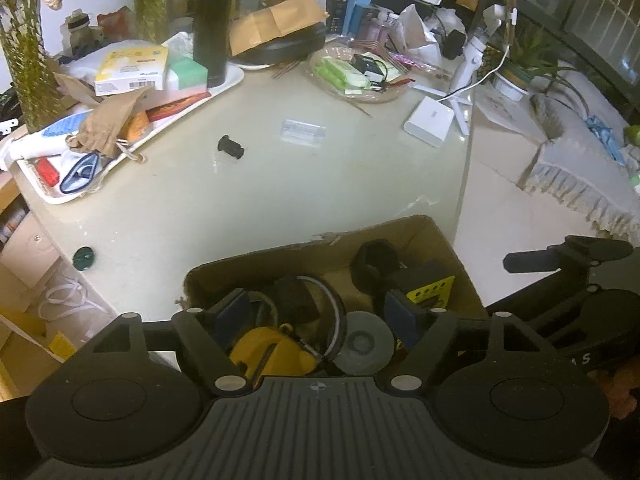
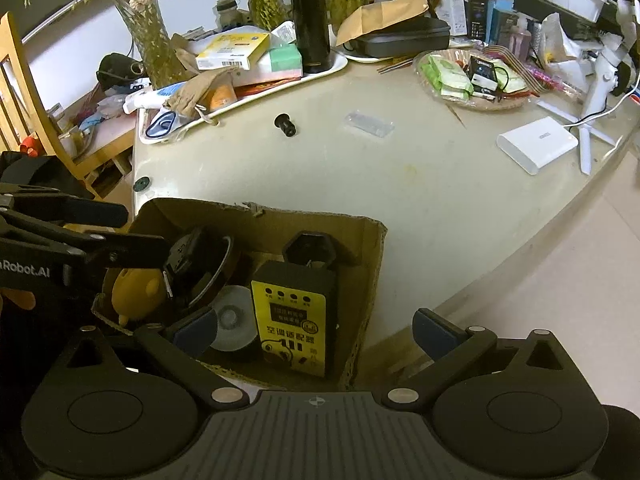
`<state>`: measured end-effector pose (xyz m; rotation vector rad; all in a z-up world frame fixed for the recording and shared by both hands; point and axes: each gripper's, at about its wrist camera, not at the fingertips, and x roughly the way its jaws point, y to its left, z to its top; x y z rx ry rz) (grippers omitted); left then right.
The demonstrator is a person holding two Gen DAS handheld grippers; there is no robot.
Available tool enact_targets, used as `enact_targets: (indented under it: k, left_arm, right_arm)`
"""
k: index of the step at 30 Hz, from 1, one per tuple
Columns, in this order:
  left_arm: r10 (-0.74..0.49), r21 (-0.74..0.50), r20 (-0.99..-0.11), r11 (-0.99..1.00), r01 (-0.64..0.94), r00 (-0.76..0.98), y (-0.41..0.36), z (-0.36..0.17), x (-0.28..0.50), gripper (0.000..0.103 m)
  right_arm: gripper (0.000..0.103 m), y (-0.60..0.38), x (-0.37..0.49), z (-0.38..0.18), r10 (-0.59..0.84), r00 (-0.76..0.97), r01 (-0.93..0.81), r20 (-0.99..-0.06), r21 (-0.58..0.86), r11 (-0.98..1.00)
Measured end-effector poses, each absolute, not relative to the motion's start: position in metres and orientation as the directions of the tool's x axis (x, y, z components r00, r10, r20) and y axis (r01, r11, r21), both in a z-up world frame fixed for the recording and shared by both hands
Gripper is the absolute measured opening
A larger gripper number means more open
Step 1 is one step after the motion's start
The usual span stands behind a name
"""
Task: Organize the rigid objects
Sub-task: 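Withdraw both open tools from the cardboard box toward the table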
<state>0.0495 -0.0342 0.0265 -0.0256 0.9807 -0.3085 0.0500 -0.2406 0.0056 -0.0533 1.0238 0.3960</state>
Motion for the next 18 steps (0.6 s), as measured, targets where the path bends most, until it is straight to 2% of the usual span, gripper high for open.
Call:
enact_targets:
  k: [18]
  left_arm:
    - [-0.25, -0.123, -0.827, 0.954, 0.272, 0.503, -0.013, 0.016, 0.025, 0.075]
  right_arm:
    - [0.103, -0.246, 0.04, 0.005, 0.289, 0.463, -0.355, -0.838, 0.124, 0.926]
